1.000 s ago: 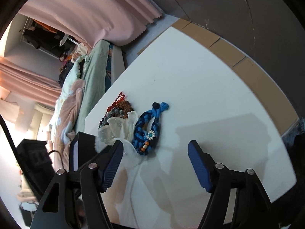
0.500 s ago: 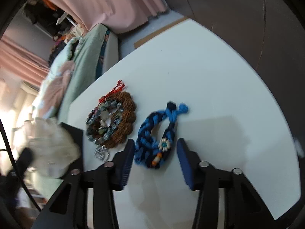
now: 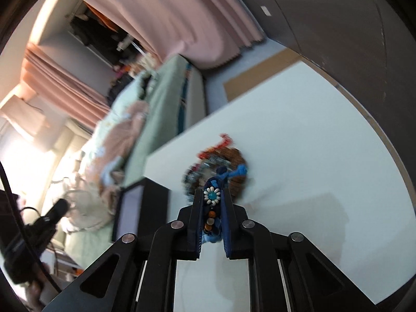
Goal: Organize jewelry
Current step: 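Carry the pouch into the black box with the left gripper while the right gripper grasps the blue braided bracelet, then lower the blue braided bracelet into the black box and open the right gripper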
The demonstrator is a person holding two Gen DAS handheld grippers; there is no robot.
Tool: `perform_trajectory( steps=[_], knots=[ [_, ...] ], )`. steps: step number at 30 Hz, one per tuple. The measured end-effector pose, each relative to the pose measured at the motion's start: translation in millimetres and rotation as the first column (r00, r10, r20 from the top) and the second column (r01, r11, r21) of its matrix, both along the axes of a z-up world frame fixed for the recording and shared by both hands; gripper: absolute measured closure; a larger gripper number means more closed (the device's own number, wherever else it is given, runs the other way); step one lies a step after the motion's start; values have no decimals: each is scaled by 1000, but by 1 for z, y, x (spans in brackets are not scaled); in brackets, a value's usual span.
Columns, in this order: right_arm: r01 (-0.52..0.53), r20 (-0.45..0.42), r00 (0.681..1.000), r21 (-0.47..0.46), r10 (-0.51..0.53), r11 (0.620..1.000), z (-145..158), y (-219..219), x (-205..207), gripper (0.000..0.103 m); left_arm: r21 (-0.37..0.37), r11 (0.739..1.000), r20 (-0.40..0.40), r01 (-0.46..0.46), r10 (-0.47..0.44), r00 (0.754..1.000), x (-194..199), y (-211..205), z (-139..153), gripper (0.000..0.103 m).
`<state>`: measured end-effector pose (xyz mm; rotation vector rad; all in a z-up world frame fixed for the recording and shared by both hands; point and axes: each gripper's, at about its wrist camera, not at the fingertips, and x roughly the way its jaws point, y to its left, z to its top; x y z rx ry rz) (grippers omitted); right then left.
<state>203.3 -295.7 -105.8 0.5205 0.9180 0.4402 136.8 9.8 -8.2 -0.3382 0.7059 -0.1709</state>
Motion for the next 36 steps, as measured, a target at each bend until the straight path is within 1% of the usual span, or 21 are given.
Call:
perform_trajectory(
  steps=[1,4,5,7,8,9,10,11,13,16,19,21,22,24,25,26,28,30,32,34,36],
  knots=[
    [-3,11,1000,7,3,1000,4,2,-1,89,2,1000,1,-19,19,1000,-1,5,2,102],
    [-20,19,1000,68,19,997,13,12,-3,89,-9,999,-4,-46,46,999,0,18,5,101],
    [-29,23,999,86,27,996,16,17,-4,89,-8,998,-15,-57,57,998,1,22,5,97],
    [-50,31,998,86,47,995,20,30,-6,89,-18,997,-42,-76,75,996,2,30,5,79],
    [-75,39,997,84,72,994,24,40,-7,89,-32,996,-48,-83,81,996,1,34,4,51],
    [-92,45,995,84,88,992,26,46,-7,89,-44,994,-45,-95,93,995,0,37,4,21],
    [-108,53,993,83,104,991,29,53,-8,89,-55,993,-35,-107,105,994,-4,40,4,9],
    [-126,64,991,84,121,989,33,62,-10,89,-64,991,-17,-118,117,993,-9,44,5,0],
    [-162,87,984,84,154,983,41,78,-10,89,-79,989,8,-122,123,992,-16,48,8,0],
    [-206,112,974,86,196,975,52,99,-10,89,-78,989,-4,-125,125,992,-21,56,9,0],
    [-248,123,964,106,234,963,56,119,-7,89,-91,986,12,-140,141,990,-30,64,12,1],
    [-283,133,954,115,268,952,60,134,-7,88,-83,984,17,-161,163,987,-35,68,13,1],
    [-303,133,948,112,288,946,61,141,-7,87,-80,983,17,-167,169,985,-37,70,13,1],
    [-334,111,939,72,325,940,62,158,-4,64,-83,983,14,-163,165,986,-38,73,14,1],
    [-339,99,938,52,333,939,62,161,-1,40,-83,984,13,-159,161,987,-39,73,14,1],
    [-322,100,943,28,318,946,63,161,2,29,-78,985,16,-156,158,987,-39,73,15,1],
    [-287,127,951,21,282,958,67,152,5,28,-58,986,24,-157,159,987,-41,71,16,1],
    [-260,129,958,16,256,965,68,138,13,28,-38,985,26,-168,169,985,-39,69,16,1],
    [-195,126,973,-2,194,981,65,118,22,28,-34,985,26,-168,169,985,-37,67,16,1],
    [-148,111,983,16,146,989,61,101,28,28,-35,988,24,-151,152,988,-32,63,15,1],
    [-105,93,991,51,99,993,49,78,33,28,-20,991,23,-135,135,991,-27,56,14,2]
  ],
)
